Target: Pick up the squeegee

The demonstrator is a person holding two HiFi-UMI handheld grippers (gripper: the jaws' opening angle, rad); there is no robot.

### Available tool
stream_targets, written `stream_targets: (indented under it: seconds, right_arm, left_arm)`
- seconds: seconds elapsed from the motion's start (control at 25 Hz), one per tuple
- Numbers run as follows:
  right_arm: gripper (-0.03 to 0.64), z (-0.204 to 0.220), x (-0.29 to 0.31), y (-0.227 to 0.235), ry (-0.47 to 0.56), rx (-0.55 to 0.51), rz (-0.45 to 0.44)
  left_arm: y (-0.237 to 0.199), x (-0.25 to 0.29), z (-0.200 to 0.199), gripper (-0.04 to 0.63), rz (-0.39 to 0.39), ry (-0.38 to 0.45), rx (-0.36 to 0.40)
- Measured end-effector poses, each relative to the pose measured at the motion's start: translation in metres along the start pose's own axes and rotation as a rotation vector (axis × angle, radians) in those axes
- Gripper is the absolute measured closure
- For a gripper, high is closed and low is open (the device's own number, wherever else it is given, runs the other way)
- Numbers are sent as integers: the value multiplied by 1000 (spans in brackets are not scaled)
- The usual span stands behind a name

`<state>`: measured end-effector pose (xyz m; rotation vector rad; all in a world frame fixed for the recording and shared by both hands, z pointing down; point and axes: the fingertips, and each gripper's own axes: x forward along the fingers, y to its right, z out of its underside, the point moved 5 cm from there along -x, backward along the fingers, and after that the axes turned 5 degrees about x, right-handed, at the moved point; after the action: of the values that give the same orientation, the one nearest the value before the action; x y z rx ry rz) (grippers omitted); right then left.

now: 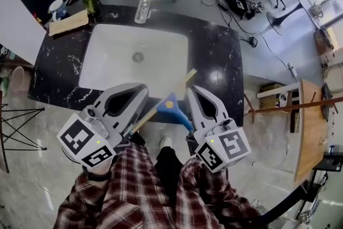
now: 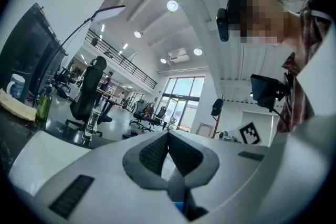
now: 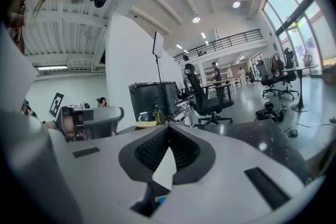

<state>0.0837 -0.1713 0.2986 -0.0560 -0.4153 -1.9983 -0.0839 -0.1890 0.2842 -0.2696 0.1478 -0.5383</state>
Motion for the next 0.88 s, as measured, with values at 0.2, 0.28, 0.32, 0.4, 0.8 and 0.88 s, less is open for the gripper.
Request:
stream_targets:
  seconds: [0.2, 0.28, 0.32, 0.4, 0.8, 0.88]
  right_arm:
    - [606, -1, 29, -6, 29, 22, 90]
    - [606, 0, 35, -8, 33, 29, 114]
    - [606, 1, 36, -10, 33, 31, 126]
    - [606, 1, 37, -12, 31, 32, 148]
    - [604, -3, 34, -10, 1, 17, 170]
    - [603, -6, 33, -9, 6, 18, 162]
  left_arm:
    - [-33, 4, -4, 586, 96, -35, -7]
    - [-41, 6, -4, 586, 124, -45, -16]
    - [-44, 7, -3, 586, 135, -48, -21]
    - [-47, 8, -3, 586, 157, -54, -32]
    - [-50, 13, -3, 586, 191, -39, -68]
    - [-50, 15, -4, 586, 191, -31, -74]
